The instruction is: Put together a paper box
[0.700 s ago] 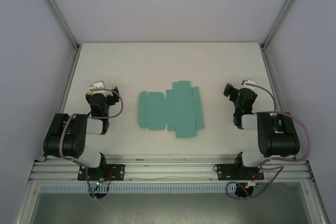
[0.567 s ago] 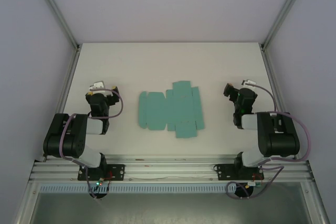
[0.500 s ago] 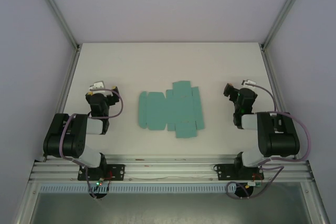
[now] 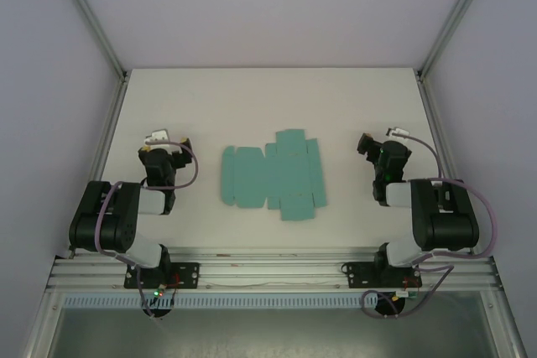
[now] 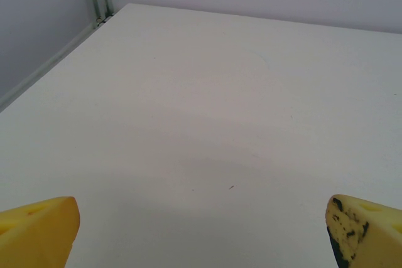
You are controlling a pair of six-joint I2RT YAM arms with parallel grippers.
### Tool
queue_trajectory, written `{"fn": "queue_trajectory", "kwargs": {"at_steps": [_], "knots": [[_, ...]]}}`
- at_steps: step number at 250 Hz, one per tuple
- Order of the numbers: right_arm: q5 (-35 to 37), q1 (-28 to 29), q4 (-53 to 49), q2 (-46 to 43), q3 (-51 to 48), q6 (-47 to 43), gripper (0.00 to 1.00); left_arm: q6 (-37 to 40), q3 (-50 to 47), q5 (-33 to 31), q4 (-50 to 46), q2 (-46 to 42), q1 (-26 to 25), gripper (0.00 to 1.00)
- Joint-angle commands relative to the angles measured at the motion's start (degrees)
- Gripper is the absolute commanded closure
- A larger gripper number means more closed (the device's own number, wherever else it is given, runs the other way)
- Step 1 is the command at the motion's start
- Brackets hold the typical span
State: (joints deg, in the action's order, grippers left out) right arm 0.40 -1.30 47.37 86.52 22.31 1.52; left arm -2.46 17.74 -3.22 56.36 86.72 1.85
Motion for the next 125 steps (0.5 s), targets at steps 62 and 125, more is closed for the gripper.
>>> {"fn": "queue_trajectory", "kwargs": {"at_steps": [62,125], "knots": [[0.6,-0.1,0.0,-0.7,0.1,0.8,0.0,1.5,1.3,1.3,-0.4,-0.1,-0.4,0.0],[-1.0,-0.1,-7.7,-4.1,3.2,0.0,0.0,0.6,3.6,-0.1,-10.7,-7.9,-0.4,0.0]]}}
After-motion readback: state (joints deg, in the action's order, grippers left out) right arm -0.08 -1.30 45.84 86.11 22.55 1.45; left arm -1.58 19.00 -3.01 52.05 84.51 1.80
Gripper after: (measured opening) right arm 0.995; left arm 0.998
